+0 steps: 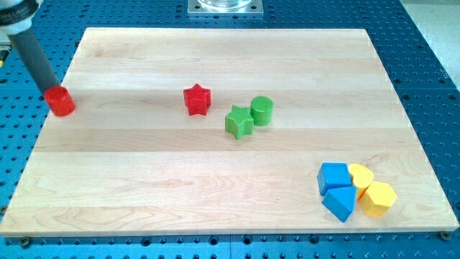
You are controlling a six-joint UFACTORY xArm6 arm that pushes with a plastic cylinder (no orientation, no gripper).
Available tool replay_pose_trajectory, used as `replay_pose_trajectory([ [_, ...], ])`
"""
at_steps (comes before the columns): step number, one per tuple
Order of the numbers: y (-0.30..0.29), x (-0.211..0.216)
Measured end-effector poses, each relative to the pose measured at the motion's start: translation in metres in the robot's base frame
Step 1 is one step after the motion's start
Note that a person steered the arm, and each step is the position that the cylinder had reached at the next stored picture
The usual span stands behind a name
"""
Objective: Drag the red blocks towards the green blocks
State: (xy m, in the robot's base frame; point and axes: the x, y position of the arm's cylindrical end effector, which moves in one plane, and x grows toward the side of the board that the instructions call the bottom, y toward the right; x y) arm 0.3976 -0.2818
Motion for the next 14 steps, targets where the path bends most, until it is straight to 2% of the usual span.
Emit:
replay_pose_trajectory([
  [1, 0.021, 0.009],
  [2, -0.022, 0.027],
  [5, 0.139, 0.046],
  [6, 0.072, 0.046],
  [7, 0.058, 0.098],
  [8, 0.139, 0.11],
  [9, 0.185, 0.108],
  [10, 0.095, 0.14],
  [11, 0.099, 0.107],
  [12, 0.201, 0.086],
  [13, 0.192, 0.114],
  [14, 0.152, 0.099],
])
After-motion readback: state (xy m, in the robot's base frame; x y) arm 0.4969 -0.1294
